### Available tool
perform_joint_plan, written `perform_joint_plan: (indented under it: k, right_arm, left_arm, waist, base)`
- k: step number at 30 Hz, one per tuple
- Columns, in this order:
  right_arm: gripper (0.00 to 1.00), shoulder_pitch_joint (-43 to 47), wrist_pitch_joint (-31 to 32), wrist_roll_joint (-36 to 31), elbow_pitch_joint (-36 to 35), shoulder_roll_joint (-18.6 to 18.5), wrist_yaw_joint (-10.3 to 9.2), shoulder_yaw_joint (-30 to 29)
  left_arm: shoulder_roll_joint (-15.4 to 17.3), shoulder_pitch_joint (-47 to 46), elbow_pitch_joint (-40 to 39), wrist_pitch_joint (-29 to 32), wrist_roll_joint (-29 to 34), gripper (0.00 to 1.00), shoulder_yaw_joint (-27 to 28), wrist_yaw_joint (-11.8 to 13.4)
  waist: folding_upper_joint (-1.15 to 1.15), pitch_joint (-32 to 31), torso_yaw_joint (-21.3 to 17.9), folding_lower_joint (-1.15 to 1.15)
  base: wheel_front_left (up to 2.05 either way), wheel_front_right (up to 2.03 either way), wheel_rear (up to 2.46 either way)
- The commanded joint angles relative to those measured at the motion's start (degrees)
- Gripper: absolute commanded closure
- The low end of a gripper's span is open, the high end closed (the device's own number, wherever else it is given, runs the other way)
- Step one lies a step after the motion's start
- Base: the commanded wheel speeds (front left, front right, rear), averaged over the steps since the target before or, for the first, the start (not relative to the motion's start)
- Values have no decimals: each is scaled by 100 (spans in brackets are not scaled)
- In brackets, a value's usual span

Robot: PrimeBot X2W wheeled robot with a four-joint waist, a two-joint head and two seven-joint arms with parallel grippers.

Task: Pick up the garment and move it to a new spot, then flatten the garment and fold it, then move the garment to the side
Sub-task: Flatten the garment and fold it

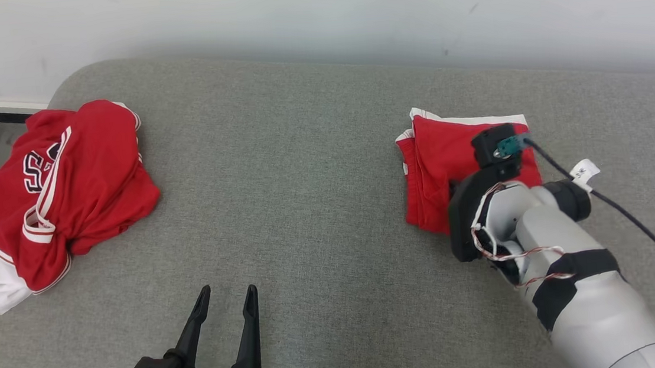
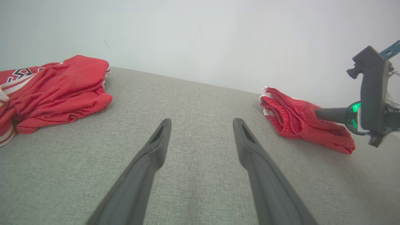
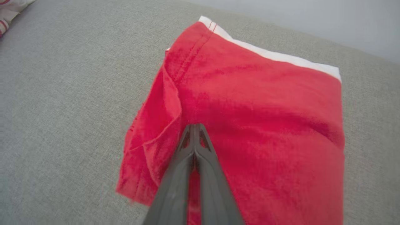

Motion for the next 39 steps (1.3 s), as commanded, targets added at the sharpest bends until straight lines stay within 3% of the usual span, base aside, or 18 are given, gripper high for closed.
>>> perform_joint_plan:
  k: [1,8,12,16,17,18,27,32,39]
  right_arm:
    - [100,126,-22,-53,-15,82,-12,133]
    - [100,287,36,180,-137,196,-12,685]
    - [100,471,130,769,-525,204,-12,1232]
    - [100,585,37,1087,-778,191,-12,1389]
    - [78,608,-51,1144,-873,192,-12,1399]
    - [0,704,-239,1234,-1028,198,-12,1347]
    - [0,1588,-1579,1122,-2417,-118,-12,713]
    - [0,2473,-2093,682,-3237,-325,-12,3]
    - [0,3722,-2460,451,-4122,-184,-12,-875]
  left_arm:
    - [-12,-53,32,-45,-20,0,-5,-24]
    - [-28,-37,110,-50,-34,0,-9,-51]
    - [-30,7,114,-54,-45,0,26,-47]
    - [-4,34,91,-62,43,0,27,-49]
    - [16,22,93,-65,90,0,43,-41]
    - [16,3,73,-61,141,0,89,-59]
    - [-236,166,-594,-60,575,0,830,-373]
    - [-401,290,-367,-62,496,0,1459,-415]
    - [-508,502,-139,-61,374,0,1961,-558]
  waist:
    - [0,-12,32,0]
    - [0,-85,96,0]
    - [0,-133,82,0]
    - [0,-198,20,0]
    - [0,-228,-12,0]
    - [0,-291,-79,0]
    - [0,-555,-534,0]
    - [0,-654,-806,0]
    - [0,-791,-1099,0]
  base:
    - [0,0,0]
    - [0,0,0]
    - [0,0,0]
    - [0,0,0]
    - [0,0,0]
    - [0,0,0]
    - [0,0,0]
    - [0,0,0]
    - [0,0,0]
